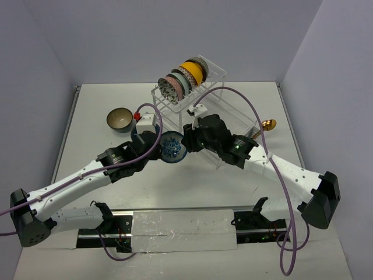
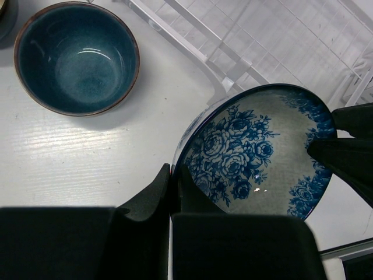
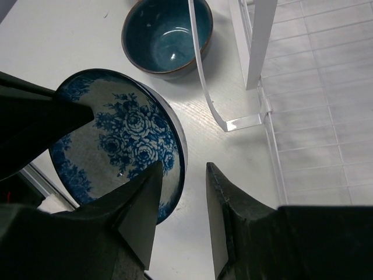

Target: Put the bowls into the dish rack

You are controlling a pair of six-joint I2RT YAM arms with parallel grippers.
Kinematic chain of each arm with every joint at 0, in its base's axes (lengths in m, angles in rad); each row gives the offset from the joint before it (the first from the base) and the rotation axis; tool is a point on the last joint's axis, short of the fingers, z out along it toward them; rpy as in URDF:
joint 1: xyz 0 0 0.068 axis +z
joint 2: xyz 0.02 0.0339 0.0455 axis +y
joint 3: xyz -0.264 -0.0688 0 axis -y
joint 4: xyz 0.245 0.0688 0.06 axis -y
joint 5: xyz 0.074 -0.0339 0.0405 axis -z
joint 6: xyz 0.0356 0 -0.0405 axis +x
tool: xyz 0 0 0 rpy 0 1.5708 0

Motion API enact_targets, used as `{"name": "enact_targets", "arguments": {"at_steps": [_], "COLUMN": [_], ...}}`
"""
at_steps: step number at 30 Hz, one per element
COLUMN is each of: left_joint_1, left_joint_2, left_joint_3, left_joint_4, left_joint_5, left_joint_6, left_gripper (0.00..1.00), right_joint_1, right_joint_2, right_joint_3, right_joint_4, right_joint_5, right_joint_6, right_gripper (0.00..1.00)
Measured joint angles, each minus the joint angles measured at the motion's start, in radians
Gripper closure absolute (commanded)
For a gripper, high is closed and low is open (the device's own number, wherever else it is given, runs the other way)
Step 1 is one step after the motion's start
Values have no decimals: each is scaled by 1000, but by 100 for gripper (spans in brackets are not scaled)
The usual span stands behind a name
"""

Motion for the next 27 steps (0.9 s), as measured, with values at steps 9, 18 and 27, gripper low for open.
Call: {"name": "enact_targets", "arguments": {"at_steps": [9, 18, 27], "left_joint_1": [0, 0, 1], "left_joint_2": [4, 4, 6], "left_joint_3": [5, 6, 6], "left_joint_4": [3, 3, 3], "left_joint_5": [0, -2, -19], "left_joint_6": [6, 7, 8], "left_gripper": [100, 99, 72], "right_joint_1": [5, 11, 13], "right_joint_2": [31, 49, 65], "right_joint_3": [13, 33, 58], "right_joint_4": [-2, -8, -28], "right_joint_5": [8, 27, 48], "right_joint_6": [4, 10, 10], "right_gripper": [66, 87, 100]}}
